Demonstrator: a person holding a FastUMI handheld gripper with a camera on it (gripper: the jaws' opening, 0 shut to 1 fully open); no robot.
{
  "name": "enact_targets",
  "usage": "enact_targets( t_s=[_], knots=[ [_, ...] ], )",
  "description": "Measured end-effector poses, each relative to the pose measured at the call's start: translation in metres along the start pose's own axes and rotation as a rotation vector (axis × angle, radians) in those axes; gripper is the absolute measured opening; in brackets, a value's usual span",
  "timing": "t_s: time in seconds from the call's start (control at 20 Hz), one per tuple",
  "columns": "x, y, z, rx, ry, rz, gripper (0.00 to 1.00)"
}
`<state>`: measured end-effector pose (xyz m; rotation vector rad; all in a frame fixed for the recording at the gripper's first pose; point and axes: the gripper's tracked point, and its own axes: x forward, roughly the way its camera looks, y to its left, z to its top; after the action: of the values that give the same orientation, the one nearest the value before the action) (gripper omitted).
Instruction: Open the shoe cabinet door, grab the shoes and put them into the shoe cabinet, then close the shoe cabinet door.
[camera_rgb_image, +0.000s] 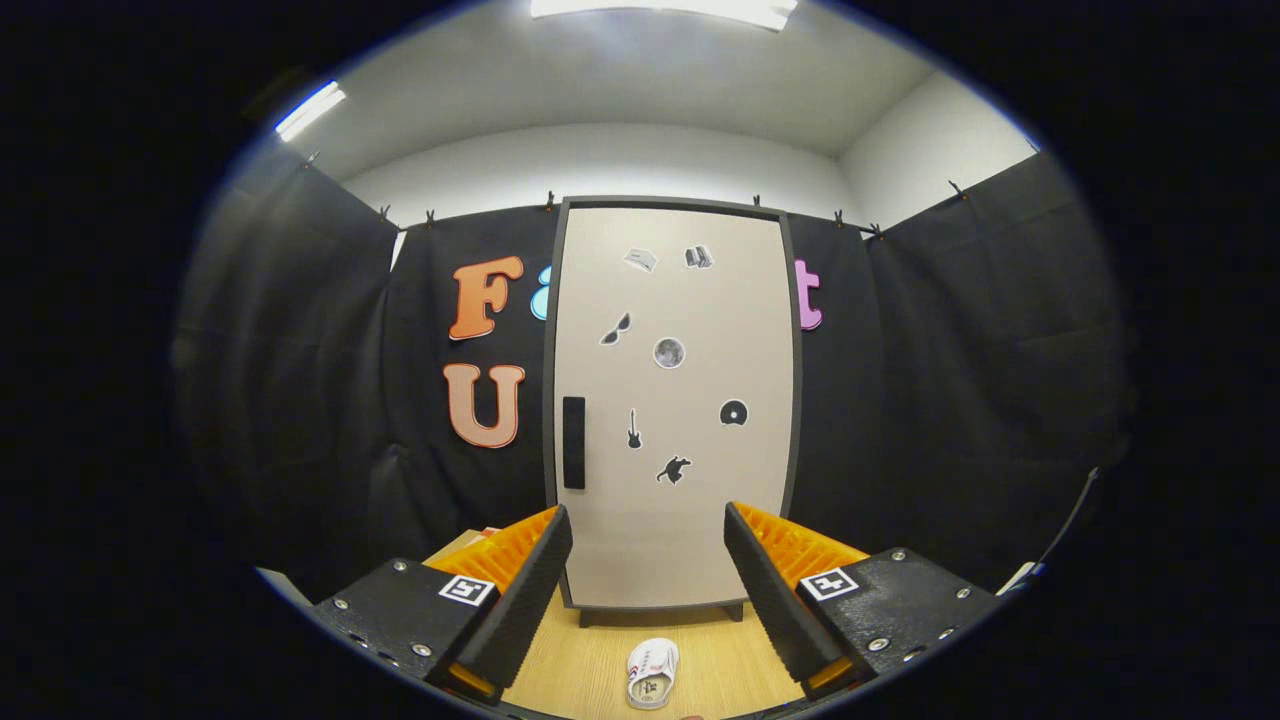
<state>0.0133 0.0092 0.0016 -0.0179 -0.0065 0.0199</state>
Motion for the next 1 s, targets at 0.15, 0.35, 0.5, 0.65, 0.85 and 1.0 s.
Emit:
enact_targets(
  t_s=[0.15, 0.35, 0.5, 0.65, 0.85, 1.0],
  knots=[
    [0.013, 0.010, -0.004, -0.006, 0.005, 0.020, 0.96],
    [0.042, 0.030, -0.009, -0.008, 0.010, 0.055, 0.96],
    [0.064, 0.044, -0.014, -0.010, 0.015, 0.077, 0.96],
    [0.084, 0.059, -0.018, -0.014, 0.019, 0.101, 0.96],
    [0.117, 0.075, -0.023, -0.015, 0.018, 0.119, 0.96],
    [0.147, 0.087, -0.031, -0.007, 0.024, 0.126, 0.96]
  ],
)
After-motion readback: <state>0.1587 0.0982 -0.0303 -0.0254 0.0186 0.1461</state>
